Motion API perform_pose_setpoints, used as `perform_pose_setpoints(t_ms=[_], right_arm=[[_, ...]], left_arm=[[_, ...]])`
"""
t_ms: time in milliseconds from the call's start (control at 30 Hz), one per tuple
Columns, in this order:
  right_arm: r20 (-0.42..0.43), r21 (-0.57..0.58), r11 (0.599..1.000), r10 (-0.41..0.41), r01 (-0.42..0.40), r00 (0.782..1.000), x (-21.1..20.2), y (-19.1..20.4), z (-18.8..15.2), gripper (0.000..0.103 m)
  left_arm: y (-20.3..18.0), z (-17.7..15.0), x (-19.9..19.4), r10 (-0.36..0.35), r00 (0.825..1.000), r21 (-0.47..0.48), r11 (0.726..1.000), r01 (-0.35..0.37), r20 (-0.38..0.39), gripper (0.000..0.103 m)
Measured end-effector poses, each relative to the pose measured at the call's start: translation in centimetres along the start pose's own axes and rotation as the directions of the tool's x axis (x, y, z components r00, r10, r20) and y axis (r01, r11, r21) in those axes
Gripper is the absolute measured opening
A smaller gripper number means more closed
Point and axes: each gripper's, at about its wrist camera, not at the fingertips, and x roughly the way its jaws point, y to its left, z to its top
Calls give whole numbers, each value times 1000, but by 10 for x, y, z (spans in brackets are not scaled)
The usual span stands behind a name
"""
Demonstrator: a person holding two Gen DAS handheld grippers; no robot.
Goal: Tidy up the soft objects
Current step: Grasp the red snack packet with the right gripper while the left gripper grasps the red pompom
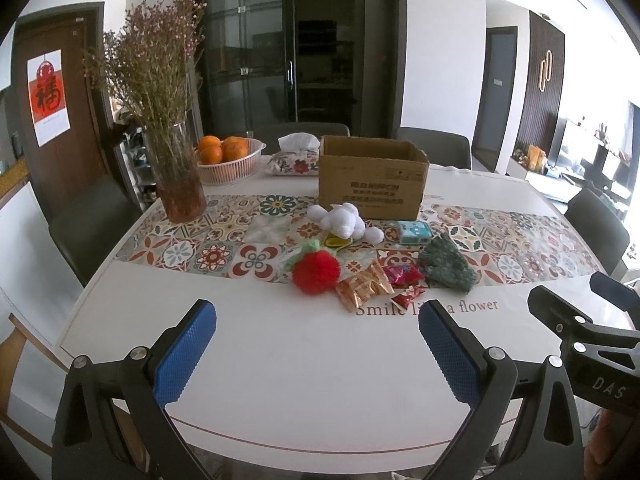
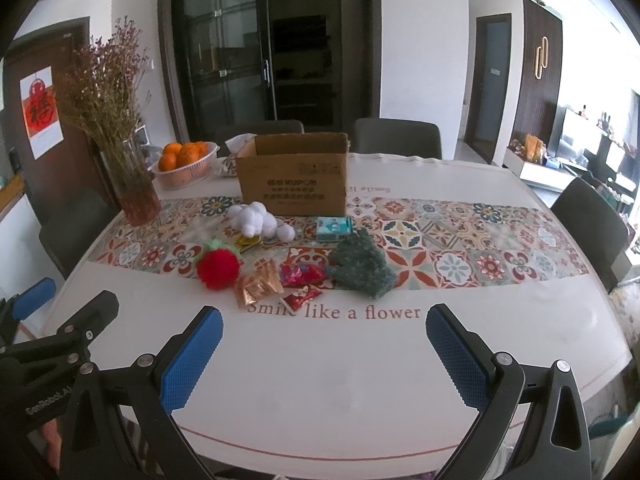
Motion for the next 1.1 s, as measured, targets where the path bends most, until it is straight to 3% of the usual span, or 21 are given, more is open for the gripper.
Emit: perform_pose_setpoints(t_ms=[267,700,1100], right_arm=[[-53,11,1000,30,-29,998,28,17,13,103],[-133,44,999,10,-5,991,78,40,35,103],[-195,113,993,-23,45,981,124,50,46,102]], left_arm=[[16,11,18,-5,1000,-5,1000,4,-27,103],[41,35,72,-46,994,7,999,47,-104,103],[60,51,133,-132,973,-5,991,133,-192,103]])
